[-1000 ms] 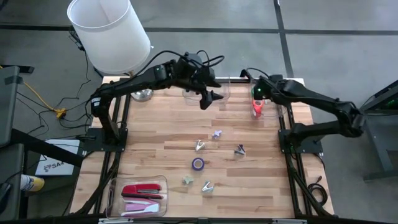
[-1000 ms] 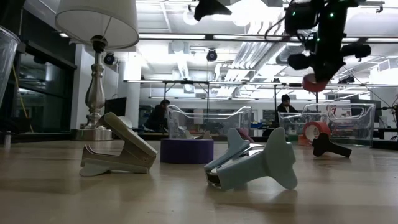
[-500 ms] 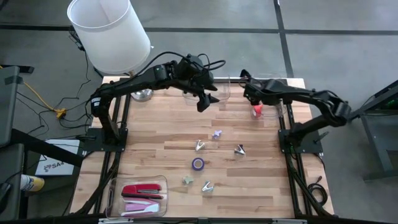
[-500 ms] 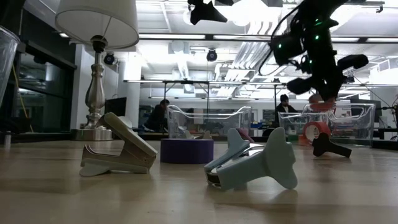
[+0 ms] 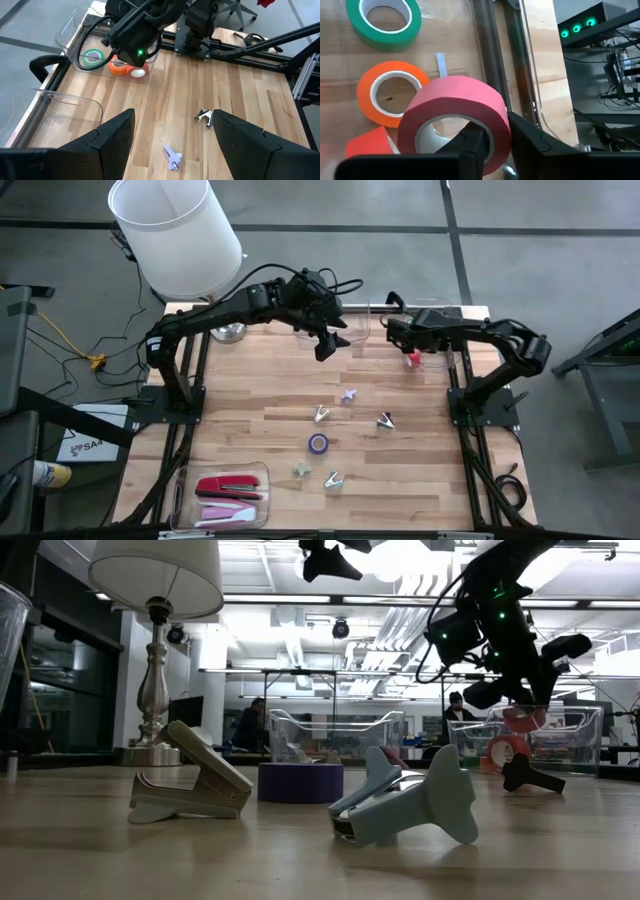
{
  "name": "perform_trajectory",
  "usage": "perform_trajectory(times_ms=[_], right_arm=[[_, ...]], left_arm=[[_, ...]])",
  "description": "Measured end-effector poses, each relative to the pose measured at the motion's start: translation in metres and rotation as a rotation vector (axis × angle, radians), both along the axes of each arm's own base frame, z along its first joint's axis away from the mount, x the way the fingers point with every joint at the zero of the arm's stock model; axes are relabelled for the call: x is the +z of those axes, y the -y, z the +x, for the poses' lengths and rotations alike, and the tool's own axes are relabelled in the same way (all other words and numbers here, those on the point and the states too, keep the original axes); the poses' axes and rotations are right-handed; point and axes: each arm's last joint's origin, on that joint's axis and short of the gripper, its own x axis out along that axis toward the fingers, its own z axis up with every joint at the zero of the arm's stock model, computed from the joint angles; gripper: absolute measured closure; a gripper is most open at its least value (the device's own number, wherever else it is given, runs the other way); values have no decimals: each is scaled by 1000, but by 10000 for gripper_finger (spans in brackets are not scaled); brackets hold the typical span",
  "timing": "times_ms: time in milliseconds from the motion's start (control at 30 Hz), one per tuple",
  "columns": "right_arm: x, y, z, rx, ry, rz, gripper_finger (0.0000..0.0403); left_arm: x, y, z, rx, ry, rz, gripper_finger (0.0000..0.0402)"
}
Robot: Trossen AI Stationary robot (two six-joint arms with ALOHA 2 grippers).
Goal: Pick and place Stapler, Stapler remover, tape
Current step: Put the pink tape into the top right transparent bin, then put the purple tape into the top right transparent bin
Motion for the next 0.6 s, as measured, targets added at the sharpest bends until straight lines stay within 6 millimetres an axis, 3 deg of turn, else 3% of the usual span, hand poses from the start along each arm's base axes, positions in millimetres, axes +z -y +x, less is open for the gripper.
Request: perform_trajectory(times_ms=[400,600], right_arm=[[1,-1,-1,-12,-15,-6,250],[0,-1,-1,16,-22,24,233]], left_arm=[[0,0,0,0,1,0,138],[0,0,0,0,1,2,138]])
